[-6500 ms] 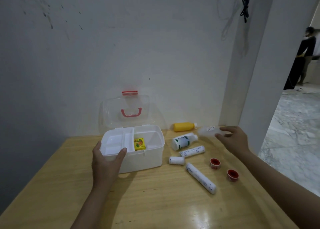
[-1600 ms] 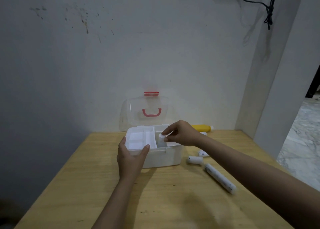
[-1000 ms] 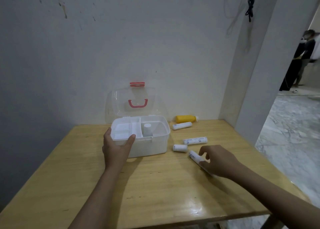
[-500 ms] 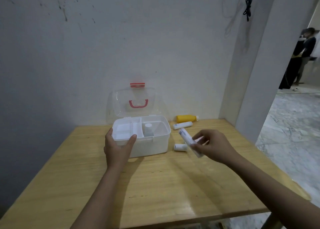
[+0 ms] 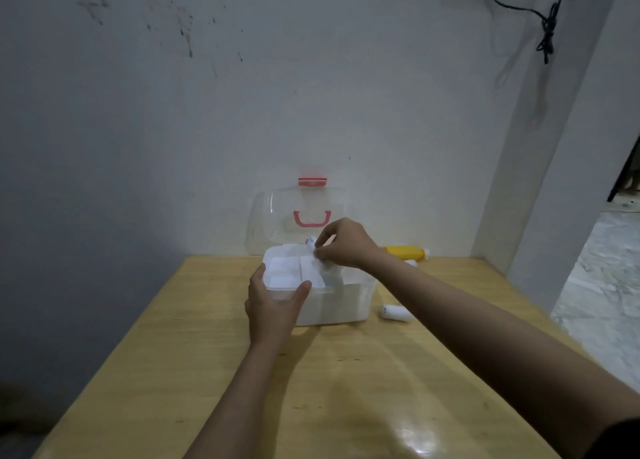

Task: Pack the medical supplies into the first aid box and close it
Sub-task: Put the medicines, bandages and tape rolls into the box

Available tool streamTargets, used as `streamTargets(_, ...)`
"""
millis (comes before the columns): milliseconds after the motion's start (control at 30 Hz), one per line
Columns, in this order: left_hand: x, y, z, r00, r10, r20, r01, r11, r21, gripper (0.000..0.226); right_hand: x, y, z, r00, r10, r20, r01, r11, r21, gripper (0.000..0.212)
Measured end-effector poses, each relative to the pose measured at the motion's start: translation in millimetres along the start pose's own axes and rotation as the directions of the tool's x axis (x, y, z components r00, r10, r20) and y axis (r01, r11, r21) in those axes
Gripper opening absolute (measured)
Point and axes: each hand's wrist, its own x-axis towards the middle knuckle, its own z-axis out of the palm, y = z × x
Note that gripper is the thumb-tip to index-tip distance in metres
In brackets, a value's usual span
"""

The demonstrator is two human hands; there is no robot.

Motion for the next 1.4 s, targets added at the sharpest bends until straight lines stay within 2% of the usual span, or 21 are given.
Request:
streamTargets(400,1,-2,-2,1.000,-0.014,0.018,0.013,0.999,0.050,0.094,21,0,37,0.989,0.068,0.133,-0.050,0.989,-0.137,0.017)
streamTargets(567,0,1,-3,1.000,-0.014,0.022,0.013,0.999,0.038,0.093,20,7,29,0.985,0.078,0.152,-0.067,0.995,-0.077,0.023)
streamTargets(733,0,1,-5,0.999,-0.029,0.038,0.028,0.999,0.020,0.096,12,24,2,0.999,0.017,0.049,-0.022,0.995,0.098,0.018)
streamTargets(833,1,1,-5,0.999,-0.029,0.030,0.029,1.000,0.007,0.095,7,48,-23,1.000,0.022,-0.017,-0.020,0.992,0.121,0.017)
streamTargets(967,1,-3,-3,1.000,-0.014,0.002,0.014,1.000,-0.015,0.093,-6,95,-53,0.997,0.075,-0.030,-0.072,0.991,0.113,0.013)
streamTargets(1100,-1,-2,1,0.999,0.011,-0.031,-0.012,0.999,-0.030,0.089,-16,145,-67,0.987,0.159,-0.004,-0.159,0.987,-0.002,0.017)
streamTargets(1267,-2,-3,4,0.999,0.027,-0.038,-0.029,0.998,-0.052,0.086,-25,190,-70,0.944,0.252,0.215,-0.193,0.946,-0.260,0.042)
streamTargets(1333,-2,-4,5,0.999,0.027,-0.042,-0.030,0.998,-0.055,0.087,-26,201,-66,0.928,0.259,0.268,-0.164,0.930,-0.328,0.038)
streamTargets(1400,-2,-5,6,0.998,0.030,-0.051,-0.033,0.998,-0.054,0.086,-24,212,-61,0.927,0.248,0.280,-0.162,0.940,-0.299,0.023)
